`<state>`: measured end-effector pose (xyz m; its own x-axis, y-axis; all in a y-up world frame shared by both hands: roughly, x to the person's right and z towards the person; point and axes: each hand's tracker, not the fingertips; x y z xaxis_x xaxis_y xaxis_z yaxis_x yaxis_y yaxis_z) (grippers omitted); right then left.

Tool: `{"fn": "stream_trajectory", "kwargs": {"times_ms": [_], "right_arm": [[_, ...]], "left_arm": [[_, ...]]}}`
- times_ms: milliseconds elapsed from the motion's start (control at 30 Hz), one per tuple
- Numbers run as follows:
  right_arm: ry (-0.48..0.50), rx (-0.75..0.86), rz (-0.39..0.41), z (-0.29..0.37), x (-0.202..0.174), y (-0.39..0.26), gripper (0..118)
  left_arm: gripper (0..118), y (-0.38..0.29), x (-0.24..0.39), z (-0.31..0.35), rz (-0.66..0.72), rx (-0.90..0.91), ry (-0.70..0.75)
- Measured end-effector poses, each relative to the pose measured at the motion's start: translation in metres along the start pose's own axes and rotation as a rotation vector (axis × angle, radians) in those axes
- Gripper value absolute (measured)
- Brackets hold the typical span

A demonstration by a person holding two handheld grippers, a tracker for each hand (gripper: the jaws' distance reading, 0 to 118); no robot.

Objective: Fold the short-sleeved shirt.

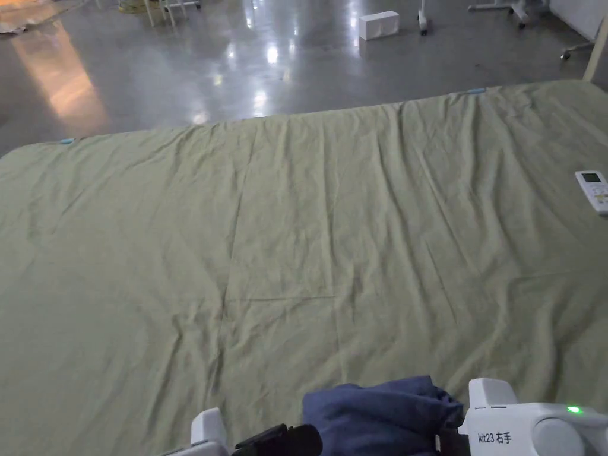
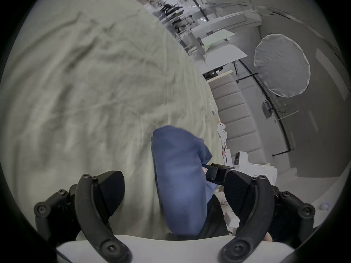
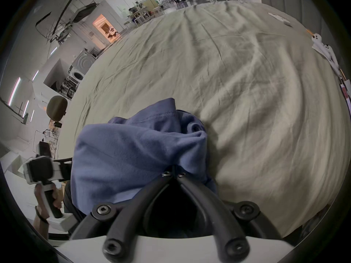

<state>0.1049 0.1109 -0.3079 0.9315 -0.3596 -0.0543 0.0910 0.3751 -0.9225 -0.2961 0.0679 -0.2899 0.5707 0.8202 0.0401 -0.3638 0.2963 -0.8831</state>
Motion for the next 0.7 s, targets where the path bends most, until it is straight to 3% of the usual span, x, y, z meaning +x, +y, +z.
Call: {"fn": "stream_trajectory", "kwargs": {"times_ms": [67,133,167,200,233,267,333,433,533,633,700], "right_arm": [[0.0,0.001,-0.004,0.002,-0.004,-0.004,0],[-0.008,-0.004,-0.014,0.001,-0.007,-0.002,0],[-0.015,-0.006,-0.014,0.0,-0.007,-0.003,0],[-0.022,-0.009,0.001,0.001,-0.009,-0.002,0],[-0.026,-0.009,0.006,0.001,-0.01,-0.003,0],[-0.029,-0.006,0.004,0.0,-0.008,-0.004,0],[-0.026,0.0,0.003,-0.002,-0.007,-0.006,0],[-0.013,0.018,-0.012,-0.003,-0.002,-0.01,0],[-0.031,0.05,-0.021,-0.001,-0.008,-0.016,0],[-0.086,0.1,0.089,0.001,-0.021,-0.017,0],[-0.042,0.172,0.097,0.02,-0.029,-0.023,0]], "left_arm": [[108,0.001,-0.004,-0.023,-0.015,-0.033,-0.15],[105,0.006,-0.005,-0.045,-0.013,-0.091,-0.185],[94,0.01,-0.003,-0.05,-0.01,-0.087,-0.162],[71,0.016,0.007,-0.054,0.009,-0.105,-0.155],[33,0.018,0.011,-0.06,0.042,-0.136,-0.132],[28,0.017,0.013,-0.066,0.012,-0.146,-0.016],[27,0.013,0.021,-0.067,-0.071,-0.163,-0.016],[26,0.011,0.025,-0.066,0.027,-0.149,0.006],[27,0.012,0.039,-0.064,-0.047,-0.154,0.062],[27,0.023,0.05,-0.057,-0.103,-0.164,0.095],[27,0.035,0.056,-0.032,-0.082,-0.087,0.048]]}}
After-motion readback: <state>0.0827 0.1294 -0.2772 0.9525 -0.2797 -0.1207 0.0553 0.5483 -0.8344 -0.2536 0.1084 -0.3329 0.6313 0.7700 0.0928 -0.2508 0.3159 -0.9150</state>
